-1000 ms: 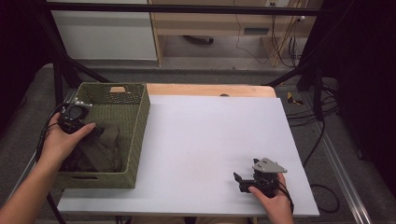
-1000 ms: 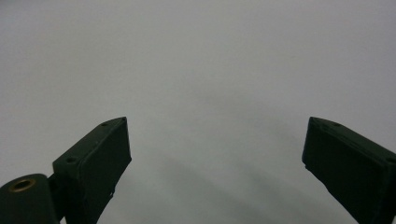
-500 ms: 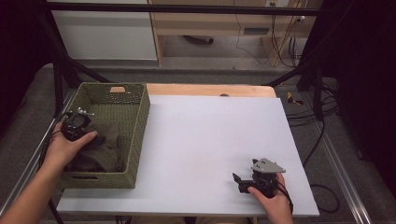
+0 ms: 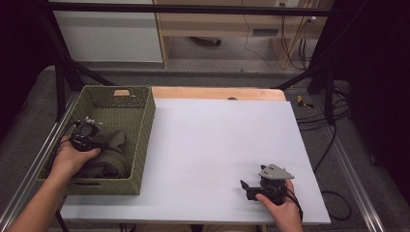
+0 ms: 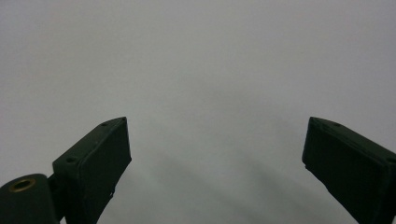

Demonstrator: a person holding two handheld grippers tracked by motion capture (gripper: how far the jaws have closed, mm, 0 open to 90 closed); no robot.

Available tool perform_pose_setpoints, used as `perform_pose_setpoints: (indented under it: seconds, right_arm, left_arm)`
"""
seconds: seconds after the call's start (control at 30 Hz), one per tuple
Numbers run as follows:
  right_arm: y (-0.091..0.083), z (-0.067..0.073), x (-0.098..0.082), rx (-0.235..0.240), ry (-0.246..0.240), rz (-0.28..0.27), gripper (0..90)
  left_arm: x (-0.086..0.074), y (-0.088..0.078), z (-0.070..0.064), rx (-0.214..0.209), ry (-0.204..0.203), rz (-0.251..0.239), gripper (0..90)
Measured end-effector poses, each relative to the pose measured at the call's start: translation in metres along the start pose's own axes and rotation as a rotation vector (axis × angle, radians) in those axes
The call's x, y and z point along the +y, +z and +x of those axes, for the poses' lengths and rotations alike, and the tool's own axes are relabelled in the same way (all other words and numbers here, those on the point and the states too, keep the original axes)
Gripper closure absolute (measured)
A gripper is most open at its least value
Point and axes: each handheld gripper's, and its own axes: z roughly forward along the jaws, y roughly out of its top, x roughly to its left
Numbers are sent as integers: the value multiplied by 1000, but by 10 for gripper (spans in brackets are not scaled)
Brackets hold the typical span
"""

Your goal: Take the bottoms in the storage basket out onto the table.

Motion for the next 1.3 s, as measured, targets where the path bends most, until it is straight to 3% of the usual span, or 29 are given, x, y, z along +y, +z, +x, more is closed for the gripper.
perform_pose_setpoints:
  seconds: [0.13,0.4,0.57,0.9,1.3]
  right_arm:
    - [0,0,0,2,-2,1,83]
    - [1,1,1,2,-11,0,87]
    - [0,1,0,-3,-11,-4,87]
    - [-1,1,1,-5,-6,-7,88]
    - [-1,1,1,-6,-8,-14,88]
  left_arm:
    - [-3,-4,3,-6,-14,-34,756]
    - [-4,-23,7,-4,-67,-230,800]
    - [4,-36,2,-11,-60,-328,809]
    - [17,-55,-4,-20,-59,-434,816]
    - [21,-79,4,-19,-112,-541,818]
